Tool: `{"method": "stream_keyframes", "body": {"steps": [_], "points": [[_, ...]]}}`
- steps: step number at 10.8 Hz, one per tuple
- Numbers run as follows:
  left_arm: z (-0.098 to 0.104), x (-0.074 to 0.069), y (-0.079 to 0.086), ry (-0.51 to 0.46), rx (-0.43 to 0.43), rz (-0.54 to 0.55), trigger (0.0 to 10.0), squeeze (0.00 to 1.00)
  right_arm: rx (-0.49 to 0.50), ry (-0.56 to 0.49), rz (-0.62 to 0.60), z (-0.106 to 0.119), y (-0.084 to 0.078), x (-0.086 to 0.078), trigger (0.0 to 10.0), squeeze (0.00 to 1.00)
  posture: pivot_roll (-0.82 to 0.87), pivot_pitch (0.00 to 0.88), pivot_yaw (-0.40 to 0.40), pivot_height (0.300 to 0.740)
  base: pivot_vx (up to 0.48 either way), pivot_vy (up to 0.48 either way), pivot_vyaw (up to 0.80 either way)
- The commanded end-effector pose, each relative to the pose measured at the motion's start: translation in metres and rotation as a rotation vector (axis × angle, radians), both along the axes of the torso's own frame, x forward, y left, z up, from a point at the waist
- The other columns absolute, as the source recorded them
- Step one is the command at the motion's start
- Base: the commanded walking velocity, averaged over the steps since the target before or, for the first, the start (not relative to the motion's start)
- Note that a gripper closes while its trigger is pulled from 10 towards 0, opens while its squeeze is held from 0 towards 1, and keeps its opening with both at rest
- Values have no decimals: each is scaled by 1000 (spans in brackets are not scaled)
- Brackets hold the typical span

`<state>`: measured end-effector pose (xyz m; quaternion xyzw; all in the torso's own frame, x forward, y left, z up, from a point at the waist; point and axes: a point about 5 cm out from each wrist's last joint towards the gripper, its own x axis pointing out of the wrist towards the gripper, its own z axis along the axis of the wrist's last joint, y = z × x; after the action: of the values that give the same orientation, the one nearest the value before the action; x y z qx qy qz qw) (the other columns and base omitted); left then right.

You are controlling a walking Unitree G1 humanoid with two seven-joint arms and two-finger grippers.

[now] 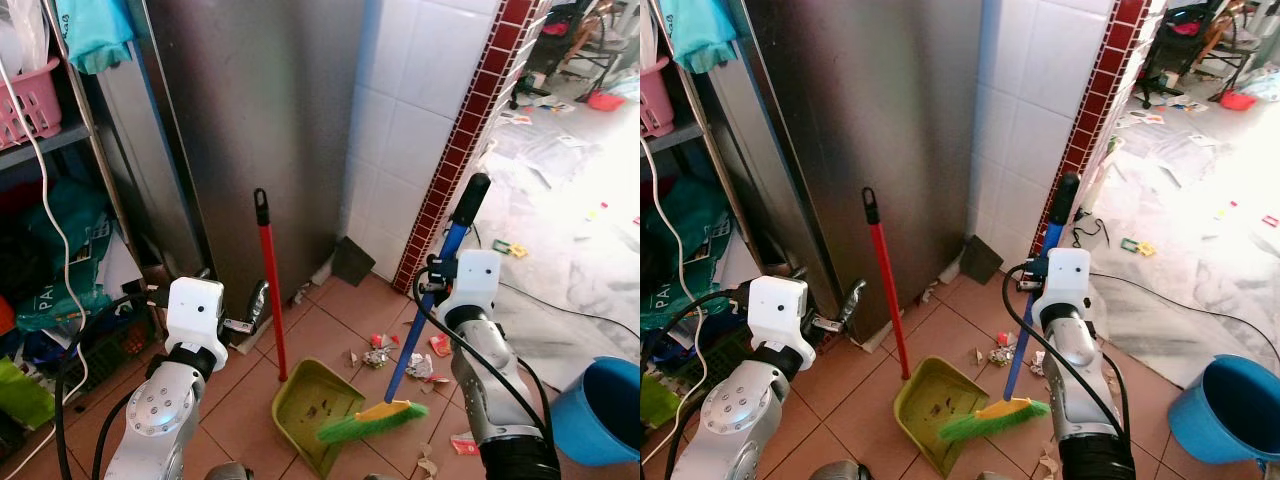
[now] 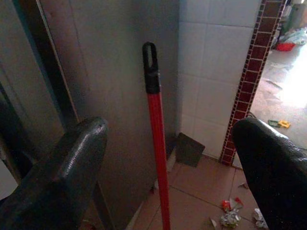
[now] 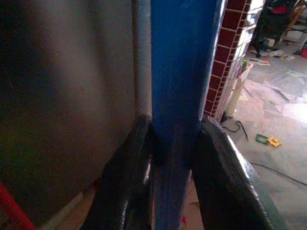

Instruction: Sweep floor

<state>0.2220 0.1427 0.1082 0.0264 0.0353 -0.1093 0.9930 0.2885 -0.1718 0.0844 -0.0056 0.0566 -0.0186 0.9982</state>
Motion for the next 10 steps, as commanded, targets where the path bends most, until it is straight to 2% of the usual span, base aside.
{"method": "stream_keyframes", "body": {"steps": [1,10], "points": [[-1,3,0,12,10,-4,10000,0,1,-59,-13,12,-2,7,0,0,-12,0,-10,740,-247,0,0],[-1,2,-1,21,11,-10,10000,0,3,-57,-12,12,-3,6,0,0,-16,0,-10,740,-331,0,0]]}}
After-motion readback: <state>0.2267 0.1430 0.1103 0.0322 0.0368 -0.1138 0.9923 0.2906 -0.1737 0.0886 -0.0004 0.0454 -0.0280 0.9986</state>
